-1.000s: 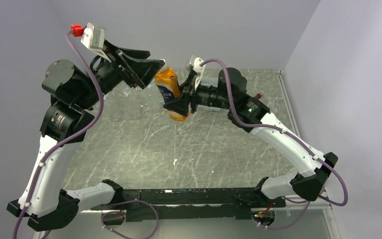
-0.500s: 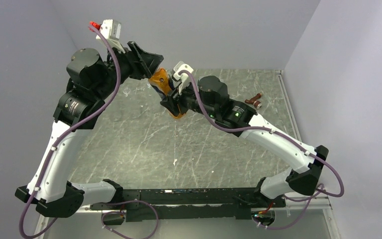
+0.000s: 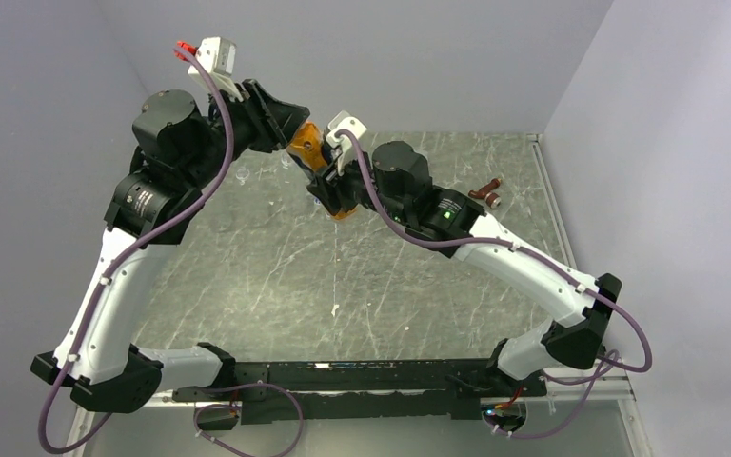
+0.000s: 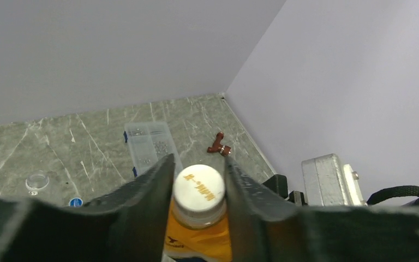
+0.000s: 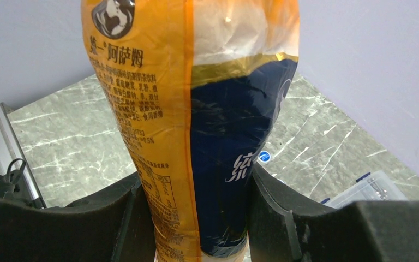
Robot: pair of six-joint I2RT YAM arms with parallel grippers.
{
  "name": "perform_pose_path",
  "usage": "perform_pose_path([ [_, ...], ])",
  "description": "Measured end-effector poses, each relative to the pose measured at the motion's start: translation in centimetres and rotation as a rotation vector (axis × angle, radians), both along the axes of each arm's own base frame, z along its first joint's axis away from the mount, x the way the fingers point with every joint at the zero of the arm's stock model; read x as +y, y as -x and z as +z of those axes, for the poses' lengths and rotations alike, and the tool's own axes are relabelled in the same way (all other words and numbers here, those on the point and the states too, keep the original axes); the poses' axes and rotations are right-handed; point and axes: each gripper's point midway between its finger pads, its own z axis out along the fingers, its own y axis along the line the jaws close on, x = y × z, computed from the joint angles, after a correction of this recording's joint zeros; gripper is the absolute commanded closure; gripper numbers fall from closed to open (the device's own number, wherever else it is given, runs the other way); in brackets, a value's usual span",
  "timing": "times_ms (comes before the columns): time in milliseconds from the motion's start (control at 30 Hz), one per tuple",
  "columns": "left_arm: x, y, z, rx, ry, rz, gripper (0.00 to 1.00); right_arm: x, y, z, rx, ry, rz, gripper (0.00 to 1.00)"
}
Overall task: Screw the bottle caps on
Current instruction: Screw the bottle cap onto the plastic bottle.
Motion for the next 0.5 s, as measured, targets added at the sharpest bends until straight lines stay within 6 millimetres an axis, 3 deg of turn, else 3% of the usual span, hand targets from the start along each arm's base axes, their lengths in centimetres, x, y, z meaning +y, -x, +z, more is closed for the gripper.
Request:
perform_pose_path([
  [133, -0.03, 0.02, -0.12, 0.005, -0.001, 0.000, 0.97, 0.11, -0.12, -0.38, 0.004, 0.009, -0.002, 1.00],
  [167, -0.08, 0.06, -0.11, 0.008, 0.004, -0.003, 1.00, 0.13, -0.12, -0.41, 0.004, 0.010, -0.002, 1.00],
  [367, -0.16, 0.21, -0.42, 0.013, -0.011, -0.013, 1.00, 0.35, 0.19, -0.72, 0.019, 0.015, 0.059, 1.00],
  [500, -0.57, 0.56, -0.43, -0.001, -0.027, -0.051, 1.00, -0.17, 0.32, -0.68, 0.064, -0.011, 0.200, 1.00],
])
